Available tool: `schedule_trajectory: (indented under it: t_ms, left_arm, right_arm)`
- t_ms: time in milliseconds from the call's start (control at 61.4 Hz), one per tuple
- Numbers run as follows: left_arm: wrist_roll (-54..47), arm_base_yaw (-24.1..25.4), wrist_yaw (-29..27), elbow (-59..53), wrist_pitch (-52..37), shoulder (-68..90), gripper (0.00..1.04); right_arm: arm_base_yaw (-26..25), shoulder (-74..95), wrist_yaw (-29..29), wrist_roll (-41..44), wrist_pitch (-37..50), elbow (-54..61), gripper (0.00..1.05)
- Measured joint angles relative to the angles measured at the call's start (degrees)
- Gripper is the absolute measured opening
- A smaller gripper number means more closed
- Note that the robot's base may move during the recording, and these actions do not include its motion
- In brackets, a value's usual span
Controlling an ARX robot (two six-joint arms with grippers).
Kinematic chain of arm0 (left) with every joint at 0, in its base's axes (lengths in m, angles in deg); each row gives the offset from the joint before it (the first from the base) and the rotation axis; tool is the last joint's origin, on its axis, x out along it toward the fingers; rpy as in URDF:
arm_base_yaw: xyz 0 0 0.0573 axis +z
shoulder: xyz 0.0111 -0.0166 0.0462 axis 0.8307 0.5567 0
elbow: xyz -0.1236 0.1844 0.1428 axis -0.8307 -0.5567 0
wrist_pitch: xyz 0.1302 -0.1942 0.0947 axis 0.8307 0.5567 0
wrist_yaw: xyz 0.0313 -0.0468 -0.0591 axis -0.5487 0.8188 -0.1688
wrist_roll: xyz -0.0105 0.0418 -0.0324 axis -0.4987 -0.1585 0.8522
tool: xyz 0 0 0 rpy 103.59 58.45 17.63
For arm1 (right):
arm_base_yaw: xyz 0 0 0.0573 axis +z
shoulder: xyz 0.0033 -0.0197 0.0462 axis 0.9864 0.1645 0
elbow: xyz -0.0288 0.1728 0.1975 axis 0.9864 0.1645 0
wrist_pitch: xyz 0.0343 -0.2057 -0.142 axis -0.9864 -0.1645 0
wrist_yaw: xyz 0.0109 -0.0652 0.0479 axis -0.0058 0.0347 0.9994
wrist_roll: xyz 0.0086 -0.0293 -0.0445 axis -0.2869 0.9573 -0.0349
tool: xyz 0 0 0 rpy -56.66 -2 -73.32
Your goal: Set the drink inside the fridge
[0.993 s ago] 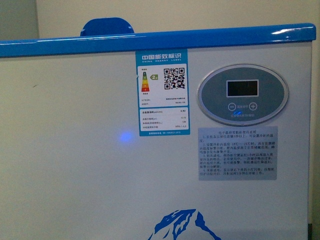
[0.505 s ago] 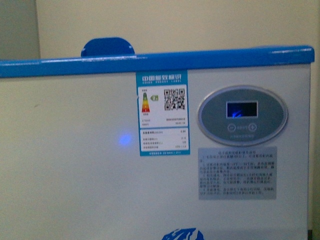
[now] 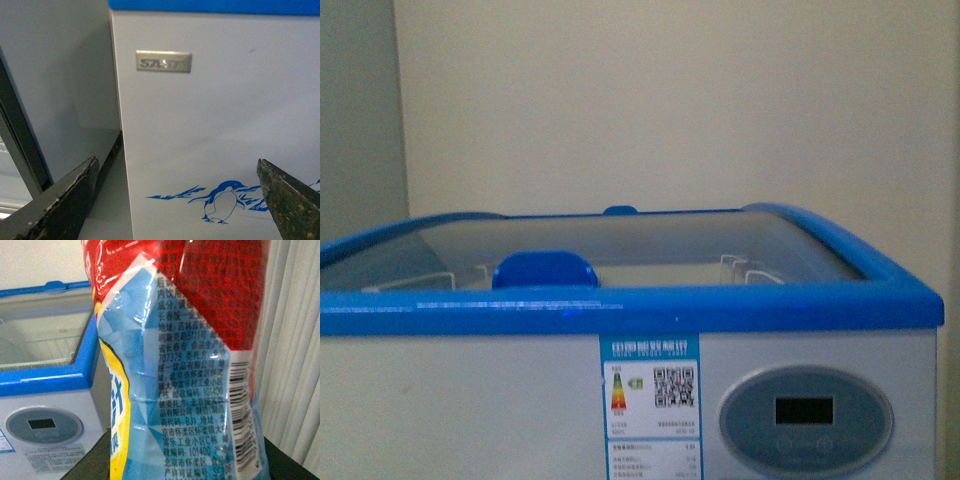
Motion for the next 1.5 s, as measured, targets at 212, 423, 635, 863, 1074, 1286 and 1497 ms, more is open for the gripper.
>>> schedule_trajectory:
  t_ms: [212,423,635,863,1074,1286,1497]
  left_arm:
    - [0.0,0.0,0.0,0.0,0.0,0.0,0.97]
    - [0.0,0.0,-0.1,0.0,0.0,0.0,0.97]
    - [0.0,0.0,0.0,0.0,0.0,0.0,0.97]
    - [6.5,6.3,14.1,6.5,-20.3,31.6,0.97]
    - [-13.1,5.9,23.8,18.9,-42.6,62.2,0.97]
    - [-35.3,1.8,35.6,29.3,-39.6,74.3,0.97]
    - [-61.9,-2.1,44.1,48.5,-21.9,87.1,0.97]
  right_arm:
    - [0.0,0.0,0.0,0.0,0.0,0.0,0.42]
    - [0.0,0.0,0.0,0.0,0.0,0.0,0.42]
    - [0.0,0.0,0.0,0.0,0.0,-0.1,0.42]
    - [0.1,0.0,0.0,0.0,0.1,-0.1,0.42]
    - [0.1,0.0,0.0,0.0,0.1,-0.1,0.42]
    - [0.1,0.0,0.0,0.0,0.1,-0.1,0.42]
    - [0.1,0.0,0.0,0.0,0.1,-0.1,0.42]
